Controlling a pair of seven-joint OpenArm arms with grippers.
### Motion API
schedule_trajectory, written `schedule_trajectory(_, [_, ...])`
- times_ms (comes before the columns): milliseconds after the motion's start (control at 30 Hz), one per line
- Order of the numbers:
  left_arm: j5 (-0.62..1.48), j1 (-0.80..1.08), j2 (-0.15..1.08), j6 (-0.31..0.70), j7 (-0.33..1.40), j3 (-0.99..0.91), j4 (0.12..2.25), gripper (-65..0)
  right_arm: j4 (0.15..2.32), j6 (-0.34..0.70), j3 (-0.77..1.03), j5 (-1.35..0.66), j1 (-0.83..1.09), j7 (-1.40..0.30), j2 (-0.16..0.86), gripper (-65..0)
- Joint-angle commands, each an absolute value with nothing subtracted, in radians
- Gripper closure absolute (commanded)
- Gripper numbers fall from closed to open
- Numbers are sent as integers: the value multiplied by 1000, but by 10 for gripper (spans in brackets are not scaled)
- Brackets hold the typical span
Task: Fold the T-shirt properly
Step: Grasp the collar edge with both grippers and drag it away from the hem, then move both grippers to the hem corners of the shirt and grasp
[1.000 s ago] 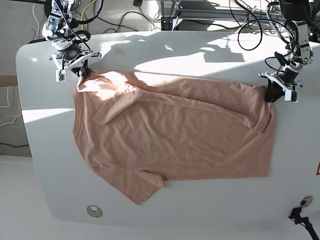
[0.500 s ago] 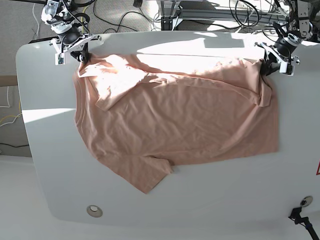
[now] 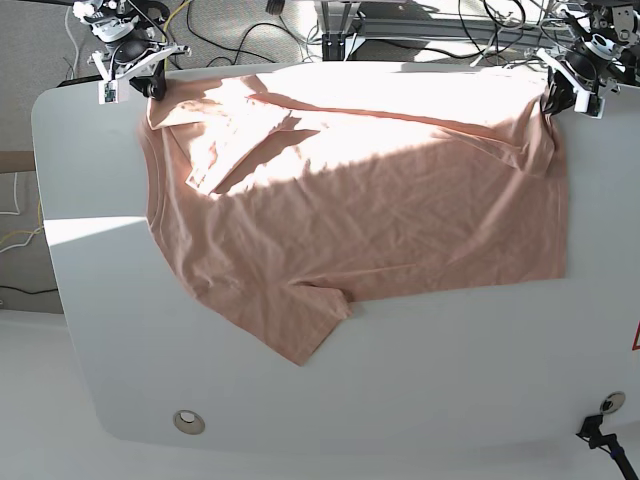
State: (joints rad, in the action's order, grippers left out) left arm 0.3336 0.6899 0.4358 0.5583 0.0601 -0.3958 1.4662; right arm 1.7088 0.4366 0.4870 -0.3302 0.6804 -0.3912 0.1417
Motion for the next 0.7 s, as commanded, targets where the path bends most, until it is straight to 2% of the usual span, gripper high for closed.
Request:
schedule_trajectory(0, [311,699,450,550,90,-410,1471,0,1692,410,484,-252,717,-535,137,0])
schedule_trajectory(333, [306,697,455,547,90,-420,1471,0,1690,404,484,-249,713,-535,136,0])
schedule_trajectory(367, [306,697,455,544,90,-423,1471,-27,1690,404,484,-248,711,-535,136,0])
schedule_trajectory(467, [306,697,455,544,90,-443,1471,-318,1690,403,484,-248,710,-535,136,-140])
schedule_trajectory(533, [306,697,455,547,90,-449,1472,-476,1692,403,484,-251,710,-535,136,-226])
schedule_trajectory(600, [306,697,458,547,90,-472,1472,-552,1707,403,484,-254,710,-535,136,-279])
schedule_trajectory(667, [306,697,476,547,90,-501,1472,-572,1748,403,486,-255,711,-535,136,-292])
